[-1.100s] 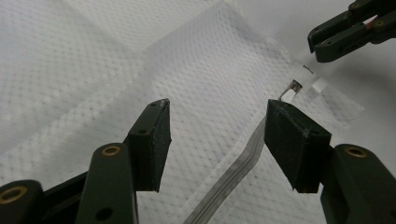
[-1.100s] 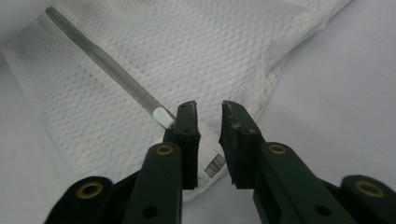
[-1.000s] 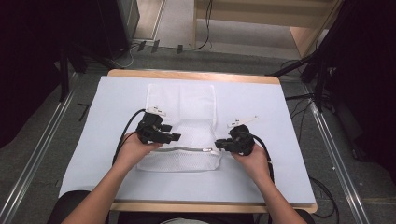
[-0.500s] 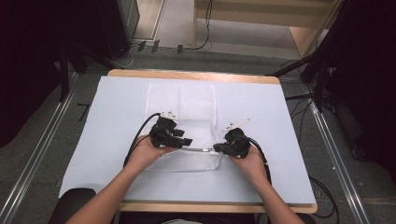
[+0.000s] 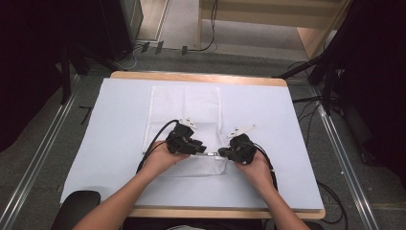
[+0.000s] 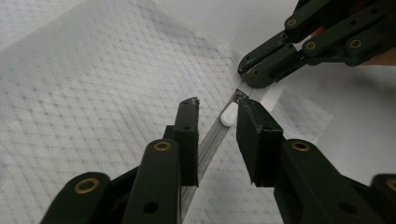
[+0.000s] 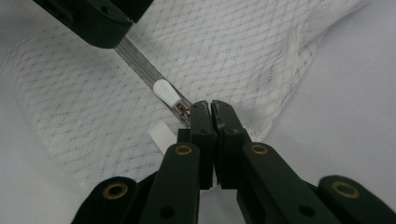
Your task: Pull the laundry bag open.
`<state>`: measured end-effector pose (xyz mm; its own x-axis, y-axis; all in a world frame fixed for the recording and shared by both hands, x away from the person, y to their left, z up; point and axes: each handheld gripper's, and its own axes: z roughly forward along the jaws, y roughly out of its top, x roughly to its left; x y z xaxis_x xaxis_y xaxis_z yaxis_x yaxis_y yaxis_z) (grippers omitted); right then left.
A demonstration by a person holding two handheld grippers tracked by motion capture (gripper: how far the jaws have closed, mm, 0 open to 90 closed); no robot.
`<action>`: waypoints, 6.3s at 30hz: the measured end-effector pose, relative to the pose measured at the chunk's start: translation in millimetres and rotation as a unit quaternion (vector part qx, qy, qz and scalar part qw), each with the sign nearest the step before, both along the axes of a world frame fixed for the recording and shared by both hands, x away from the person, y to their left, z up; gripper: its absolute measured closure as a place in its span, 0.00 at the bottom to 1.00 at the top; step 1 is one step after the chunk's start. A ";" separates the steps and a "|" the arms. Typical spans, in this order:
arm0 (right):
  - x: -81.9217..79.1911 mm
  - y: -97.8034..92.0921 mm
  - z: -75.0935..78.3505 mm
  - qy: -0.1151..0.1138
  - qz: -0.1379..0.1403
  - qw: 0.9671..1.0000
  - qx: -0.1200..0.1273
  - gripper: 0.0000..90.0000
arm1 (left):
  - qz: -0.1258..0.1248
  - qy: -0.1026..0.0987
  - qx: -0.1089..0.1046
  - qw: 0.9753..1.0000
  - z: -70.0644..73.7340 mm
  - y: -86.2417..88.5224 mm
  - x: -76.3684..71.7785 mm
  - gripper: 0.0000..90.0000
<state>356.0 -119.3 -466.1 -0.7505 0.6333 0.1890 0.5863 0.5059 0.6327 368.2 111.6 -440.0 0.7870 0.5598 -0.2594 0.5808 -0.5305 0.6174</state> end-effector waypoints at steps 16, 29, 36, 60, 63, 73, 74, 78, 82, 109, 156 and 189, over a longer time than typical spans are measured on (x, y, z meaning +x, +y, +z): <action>-1.2 -2.5 -2.5 0.000 -0.003 1.000 0.016 0.96 | -0.023 -0.013 0.016 1.000 -14.5 -23.6 -0.8 0.85; -0.5 -3.0 -2.7 0.000 0.001 1.000 0.018 0.96 | -0.026 0.012 0.004 1.000 -22.8 -26.3 0.8 0.86; 0.4 -3.8 -3.0 0.002 0.002 1.000 0.020 0.97 | -0.026 0.005 0.009 1.000 -21.8 -27.1 -2.1 0.90; -1.3 -2.4 -2.6 -0.003 0.002 1.000 0.016 0.96 | -0.028 0.037 -0.005 0.999 -24.1 -29.5 1.4 0.97; -1.6 -2.7 -2.6 -0.003 0.001 1.000 0.015 0.96 | -0.029 0.037 -0.009 0.999 -25.5 -29.5 1.3 0.96; -2.6 -2.2 -2.6 -0.007 0.002 1.000 0.012 0.96 | -0.015 0.037 -0.016 0.999 -27.0 -31.0 -0.7 0.98; -3.0 -1.9 -2.5 -0.009 0.003 1.000 0.011 0.96 | -0.017 0.039 -0.014 0.999 -26.8 -30.8 0.0 0.98; -4.1 -1.3 -2.5 -0.017 0.006 1.000 0.003 0.99 | -0.014 0.064 -0.021 0.998 -25.5 -28.4 5.1 0.98; -4.2 -1.0 -2.3 -0.019 0.007 1.000 -0.001 1.00 | -0.016 0.068 -0.019 0.997 -23.9 -28.1 6.6 0.98; -3.2 -3.1 -3.2 -0.015 0.007 1.000 0.006 1.00 | -0.011 0.114 -0.008 0.993 -12.3 0.7 16.3 0.98; 0.1 -4.9 -4.0 -0.013 0.022 1.000 0.012 1.00 | 0.006 0.126 0.001 0.992 7.3 52.2 12.4 0.98; -0.2 -4.8 -4.5 -0.010 0.020 1.000 0.016 1.00 | 0.025 0.137 0.006 0.990 6.8 107.1 7.6 0.98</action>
